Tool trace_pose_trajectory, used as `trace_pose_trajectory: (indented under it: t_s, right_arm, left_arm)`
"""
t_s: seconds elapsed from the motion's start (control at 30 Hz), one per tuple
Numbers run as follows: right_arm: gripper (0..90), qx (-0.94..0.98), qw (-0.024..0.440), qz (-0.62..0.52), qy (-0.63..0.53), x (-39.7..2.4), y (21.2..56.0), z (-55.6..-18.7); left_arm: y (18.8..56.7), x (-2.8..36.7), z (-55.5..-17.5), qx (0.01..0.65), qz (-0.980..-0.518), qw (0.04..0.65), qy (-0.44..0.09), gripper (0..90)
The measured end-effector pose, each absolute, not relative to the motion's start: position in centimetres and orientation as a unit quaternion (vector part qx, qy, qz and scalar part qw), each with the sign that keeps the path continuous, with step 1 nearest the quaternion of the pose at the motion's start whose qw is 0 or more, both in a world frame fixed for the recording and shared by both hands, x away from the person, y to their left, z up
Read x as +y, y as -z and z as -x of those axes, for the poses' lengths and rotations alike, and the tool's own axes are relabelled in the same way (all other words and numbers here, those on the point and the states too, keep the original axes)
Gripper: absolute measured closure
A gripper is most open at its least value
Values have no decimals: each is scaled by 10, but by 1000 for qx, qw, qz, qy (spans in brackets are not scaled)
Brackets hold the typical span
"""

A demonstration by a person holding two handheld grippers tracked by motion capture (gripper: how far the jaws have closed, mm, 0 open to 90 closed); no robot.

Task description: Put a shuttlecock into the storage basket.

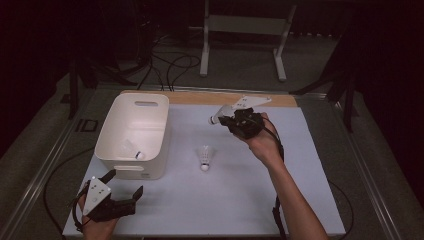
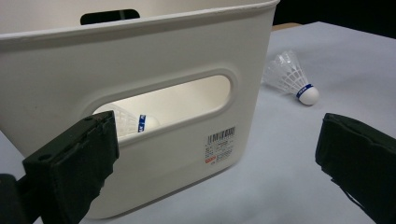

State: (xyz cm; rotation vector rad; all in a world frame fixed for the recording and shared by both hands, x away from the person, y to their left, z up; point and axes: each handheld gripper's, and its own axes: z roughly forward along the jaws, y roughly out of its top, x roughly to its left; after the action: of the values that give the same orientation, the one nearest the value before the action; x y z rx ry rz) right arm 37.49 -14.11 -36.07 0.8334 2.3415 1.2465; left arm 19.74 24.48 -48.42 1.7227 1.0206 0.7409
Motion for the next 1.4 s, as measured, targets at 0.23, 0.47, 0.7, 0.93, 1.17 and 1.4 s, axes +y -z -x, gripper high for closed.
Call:
trace_pose_trajectory:
  t_s: [0.23,0.47,0.7,0.93,1.17,1.4]
  right_arm:
    - [894,829,179,-291,-443,-137,359,-374]
    - [894,828,178,-290,-445,-134,358,-374]
    - [895,828,175,-287,-449,-131,357,-373]
    - [895,828,176,-284,-450,-129,356,-373]
    - [894,828,176,-280,-453,-125,353,-372]
    - [894,829,175,-275,-454,-122,352,-372]
  left_arm:
    - [484,245,-197,419,-707,483,-304,0]
    - [484,245,-197,419,-707,482,-304,0]
    - [484,245,-197,419,-706,482,-304,0]
    - [484,245,-197,419,-707,482,-304,0]
    - [484,245,-197,418,-706,483,-304,0]
    - [484,245,-197,419,-706,483,-304,0]
